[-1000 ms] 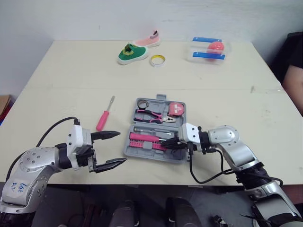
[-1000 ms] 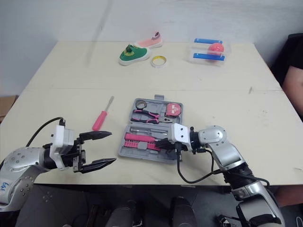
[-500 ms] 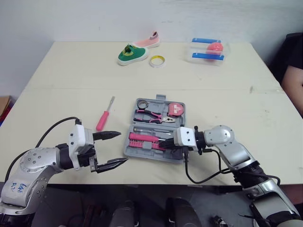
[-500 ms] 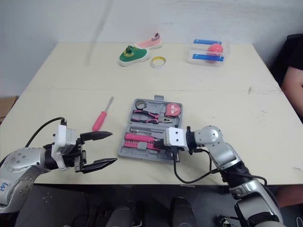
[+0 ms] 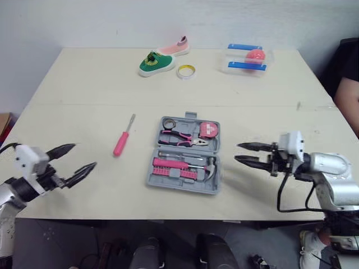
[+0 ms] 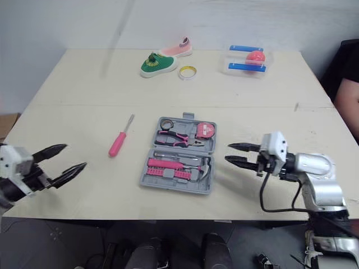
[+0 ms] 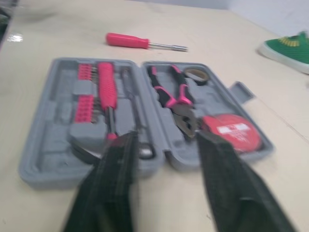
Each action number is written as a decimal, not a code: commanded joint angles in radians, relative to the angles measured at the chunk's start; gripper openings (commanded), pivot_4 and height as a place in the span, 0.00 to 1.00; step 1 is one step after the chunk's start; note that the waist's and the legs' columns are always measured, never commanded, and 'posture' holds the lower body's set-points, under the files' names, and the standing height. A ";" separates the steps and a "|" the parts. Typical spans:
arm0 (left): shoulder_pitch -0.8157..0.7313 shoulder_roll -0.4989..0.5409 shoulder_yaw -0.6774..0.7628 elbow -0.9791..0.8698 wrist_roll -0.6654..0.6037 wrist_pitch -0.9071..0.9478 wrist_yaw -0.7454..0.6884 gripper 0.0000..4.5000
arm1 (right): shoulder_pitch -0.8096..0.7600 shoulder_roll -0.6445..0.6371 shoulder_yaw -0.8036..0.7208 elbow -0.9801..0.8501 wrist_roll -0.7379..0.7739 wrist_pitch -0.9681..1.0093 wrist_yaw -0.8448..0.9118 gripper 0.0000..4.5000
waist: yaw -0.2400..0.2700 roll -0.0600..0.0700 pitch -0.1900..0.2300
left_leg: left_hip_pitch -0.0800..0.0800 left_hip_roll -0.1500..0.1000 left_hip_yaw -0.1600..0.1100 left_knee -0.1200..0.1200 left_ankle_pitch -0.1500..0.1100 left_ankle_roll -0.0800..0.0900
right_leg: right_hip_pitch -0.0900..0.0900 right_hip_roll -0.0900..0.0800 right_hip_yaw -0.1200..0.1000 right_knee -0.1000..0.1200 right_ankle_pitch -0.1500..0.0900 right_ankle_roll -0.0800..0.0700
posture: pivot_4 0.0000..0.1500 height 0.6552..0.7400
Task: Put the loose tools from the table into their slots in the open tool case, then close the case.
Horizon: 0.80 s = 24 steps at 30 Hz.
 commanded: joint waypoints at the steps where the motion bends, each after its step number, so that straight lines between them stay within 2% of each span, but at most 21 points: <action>1: 0.044 -0.003 0.125 0.082 0.024 -0.045 0.070 1.00 | 0.048 -0.057 -0.139 0.138 -0.034 -0.127 -0.061 0.87 | 0.000 0.000 0.000 | 0.000 0.000 0.000 0.000 0.000 0.000 | 0.000 0.000 0.000 0.000 0.000 0.000 | 1.00 1.00; 2: 0.060 -0.006 0.156 0.109 0.039 -0.050 0.110 1.00 | 0.076 -0.069 -0.180 0.179 -0.023 -0.124 -0.081 0.95 | 0.000 0.000 0.000 | 0.000 0.000 0.000 0.000 0.000 0.000 | 0.000 0.000 0.000 0.000 0.000 0.000 | 1.00 1.00; 3: 0.070 -0.009 0.174 0.124 0.047 -0.054 0.135 1.00 | 0.093 -0.074 -0.203 0.201 -0.013 -0.118 -0.092 0.98 | 0.000 0.000 0.000 | 0.000 0.000 0.000 -0.001 0.000 -0.001 | -0.001 0.000 0.000 0.000 0.000 0.000 | 1.00 1.00; 5: 0.087 -0.016 0.203 0.144 0.054 -0.060 0.172 1.00 | 0.127 -0.082 -0.250 0.253 0.009 -0.144 -0.082 0.98 | 0.000 0.000 0.000 | 0.000 0.000 0.000 -0.001 -0.004 -0.006 | 0.000 0.000 0.000 -0.001 0.000 0.000 | 1.00 1.00; 8: 0.112 -0.026 0.227 0.132 0.056 -0.044 0.216 1.00 | 0.178 -0.124 -0.298 0.348 -0.031 -0.211 -0.103 0.98 | 0.001 -0.001 0.001 | 0.001 0.000 0.000 0.000 -0.004 -0.005 | 0.000 -0.001 0.001 -0.001 0.000 0.000 | 1.00 1.00; 14: 0.112 -0.017 0.193 0.047 0.029 0.049 0.245 1.00 | 0.164 -0.145 -0.307 0.406 -0.022 -0.239 -0.109 0.98 | -0.003 0.000 0.001 | 0.002 0.001 0.000 -0.001 -0.004 -0.006 | 0.000 -0.002 0.001 0.000 0.000 -0.001 | 1.00 1.00; 17: 0.100 -0.007 0.170 -0.024 0.000 0.124 0.240 1.00 | 0.154 -0.127 -0.303 0.378 0.018 -0.221 -0.081 0.98 | -0.001 0.000 0.001 | 0.002 0.001 0.000 -0.002 -0.004 -0.006 | -0.001 -0.002 0.001 0.000 -0.001 -0.002 | 1.00 1.00; 20: 0.051 0.018 0.117 -0.089 -0.022 0.221 0.251 1.00 | 0.150 -0.091 -0.273 0.284 0.078 -0.114 -0.061 0.98 | 0.000 0.000 0.001 | 0.002 0.001 0.000 -0.002 -0.002 -0.009 | 0.000 -0.001 0.000 0.001 -0.001 -0.002 | 1.00 1.00; 22: -0.022 0.055 0.055 -0.116 -0.016 0.382 0.331 1.00 | 0.158 -0.064 -0.236 0.159 0.125 -0.040 -0.031 0.98 | 0.002 0.000 0.001 | 0.001 0.001 0.000 -0.001 -0.002 -0.008 | 0.000 -0.001 0.000 0.002 -0.001 -0.002 | 1.00 1.00; 24: -0.079 0.088 -0.008 -0.164 -0.030 0.487 0.339 1.00 | 0.148 -0.022 -0.223 0.054 0.175 -0.020 -0.013 0.98 | 0.002 0.000 0.001 | 0.002 0.001 -0.001 0.000 -0.002 -0.007 | 0.000 -0.001 0.000 0.004 -0.001 -0.002 | 1.00 1.00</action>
